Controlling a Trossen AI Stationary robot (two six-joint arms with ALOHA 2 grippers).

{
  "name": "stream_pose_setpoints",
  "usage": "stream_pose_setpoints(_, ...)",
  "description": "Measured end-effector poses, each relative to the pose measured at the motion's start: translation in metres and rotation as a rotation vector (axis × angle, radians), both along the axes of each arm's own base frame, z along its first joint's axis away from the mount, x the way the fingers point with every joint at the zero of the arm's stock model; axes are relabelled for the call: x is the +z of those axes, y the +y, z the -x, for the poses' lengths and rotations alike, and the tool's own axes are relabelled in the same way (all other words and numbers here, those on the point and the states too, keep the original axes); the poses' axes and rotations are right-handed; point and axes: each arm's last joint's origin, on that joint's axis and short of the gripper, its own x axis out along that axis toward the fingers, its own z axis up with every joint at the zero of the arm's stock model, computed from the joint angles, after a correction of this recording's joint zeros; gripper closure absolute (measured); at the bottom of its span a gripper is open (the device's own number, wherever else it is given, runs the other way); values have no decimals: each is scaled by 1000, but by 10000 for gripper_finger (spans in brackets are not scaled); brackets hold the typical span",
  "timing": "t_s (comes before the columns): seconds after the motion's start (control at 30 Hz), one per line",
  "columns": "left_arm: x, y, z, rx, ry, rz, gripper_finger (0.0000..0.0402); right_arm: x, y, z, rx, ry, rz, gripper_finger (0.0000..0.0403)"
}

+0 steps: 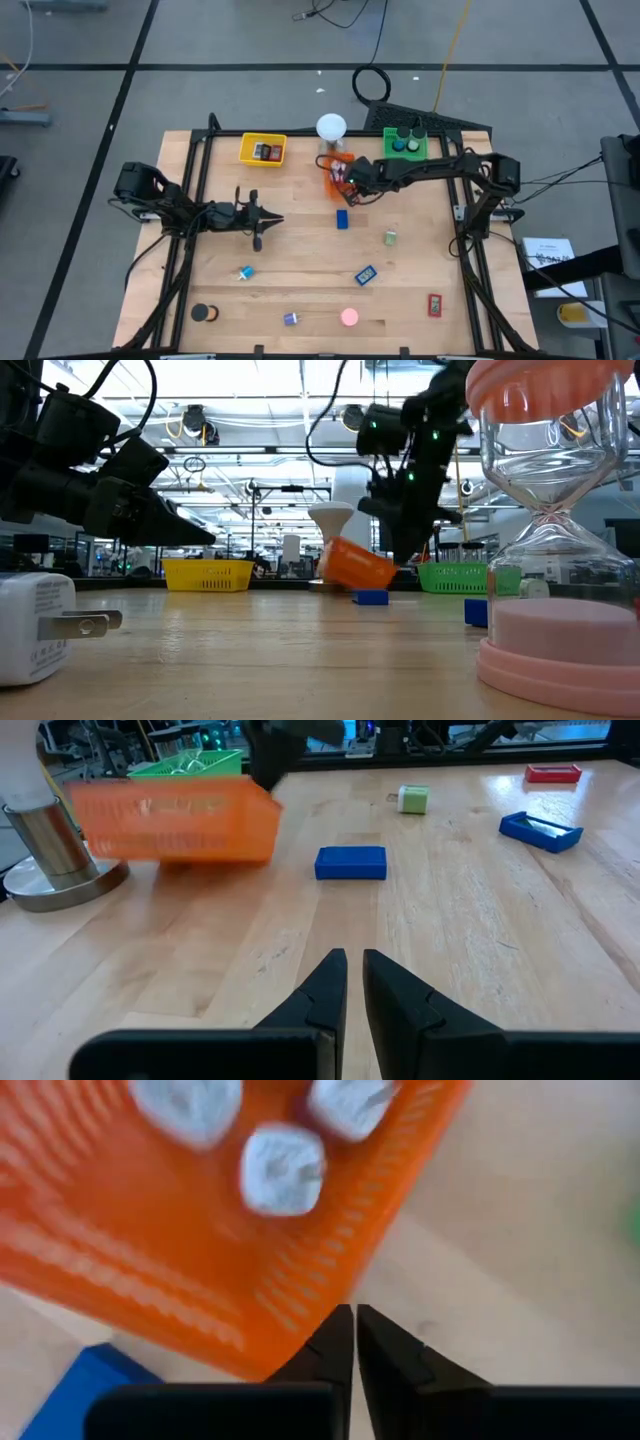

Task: Pick & Place Office items
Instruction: Put the top blue digital clock into the yellow bin

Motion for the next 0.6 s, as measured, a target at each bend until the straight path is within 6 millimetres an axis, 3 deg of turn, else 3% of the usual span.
stream_pose_setpoints(0.2,0,0,0,0,1,-3,360,-14,-1,3,19,-58,-48,393)
stream_pose_setpoints(0.47,0,0,0,3,0,-3,360,-11,-3,-4,29,-139,-18,398)
stream_pose_setpoints(0.6,0,0,0,3,-1,-2,360,-10,-13,-3,-42,-151,57,397)
